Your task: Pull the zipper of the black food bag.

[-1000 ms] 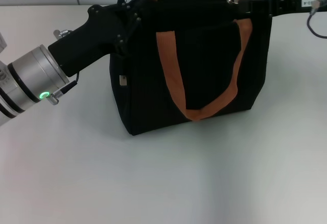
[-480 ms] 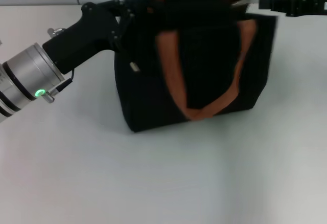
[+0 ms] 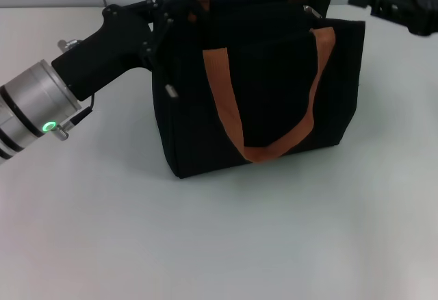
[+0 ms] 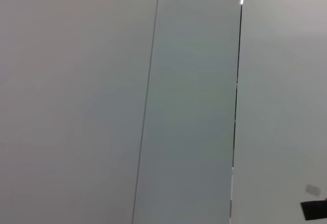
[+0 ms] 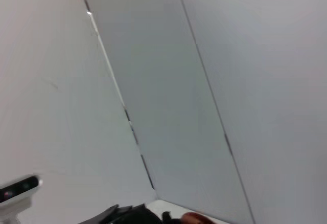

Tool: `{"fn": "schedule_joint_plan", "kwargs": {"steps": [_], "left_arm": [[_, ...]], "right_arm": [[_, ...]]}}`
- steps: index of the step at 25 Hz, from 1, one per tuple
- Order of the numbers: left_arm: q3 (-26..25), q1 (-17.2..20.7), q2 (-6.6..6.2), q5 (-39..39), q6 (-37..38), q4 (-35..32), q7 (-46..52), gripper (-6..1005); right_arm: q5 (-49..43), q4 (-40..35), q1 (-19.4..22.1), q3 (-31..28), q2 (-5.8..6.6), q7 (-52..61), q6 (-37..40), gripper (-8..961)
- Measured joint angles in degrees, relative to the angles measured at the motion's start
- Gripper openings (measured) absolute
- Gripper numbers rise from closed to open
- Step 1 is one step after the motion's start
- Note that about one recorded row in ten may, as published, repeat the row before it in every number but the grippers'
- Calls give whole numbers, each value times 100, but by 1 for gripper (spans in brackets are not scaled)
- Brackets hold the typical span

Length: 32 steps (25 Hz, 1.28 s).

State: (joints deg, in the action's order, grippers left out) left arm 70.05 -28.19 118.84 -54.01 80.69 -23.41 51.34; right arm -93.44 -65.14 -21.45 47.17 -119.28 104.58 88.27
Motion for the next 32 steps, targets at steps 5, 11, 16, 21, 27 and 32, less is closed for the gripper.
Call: {"fn": "schedule_joint_plan", "kwargs": {"steps": [5,11,16,21,27,32], "left_arm": [[3,240,-39,-21,216,-107,15,92],[-287,1031,-67,-5,770,-663,3,255],[-905,1627,-137,-54,1581,-724,58,454],[-844,1951,-328,-971,2361,-701,144,632],[-835,1950,-350,-2745,2709,-765,144,666],[-654,1833,-229,-3359,2549,-806,-36,666]], "right_arm": [[499,541,166,-88,10,-871,565,385],[762,1185,274,-98,5,-1832,974,577],[808,1848,255,-89,3,-2742,1451,669],[666,2296,301,-12,11,-3708,1833,669],[-611,2745,223,102,-17,-5272,1847,669],[-854,3244,6,643,-30,-5415,1418,669]]}}
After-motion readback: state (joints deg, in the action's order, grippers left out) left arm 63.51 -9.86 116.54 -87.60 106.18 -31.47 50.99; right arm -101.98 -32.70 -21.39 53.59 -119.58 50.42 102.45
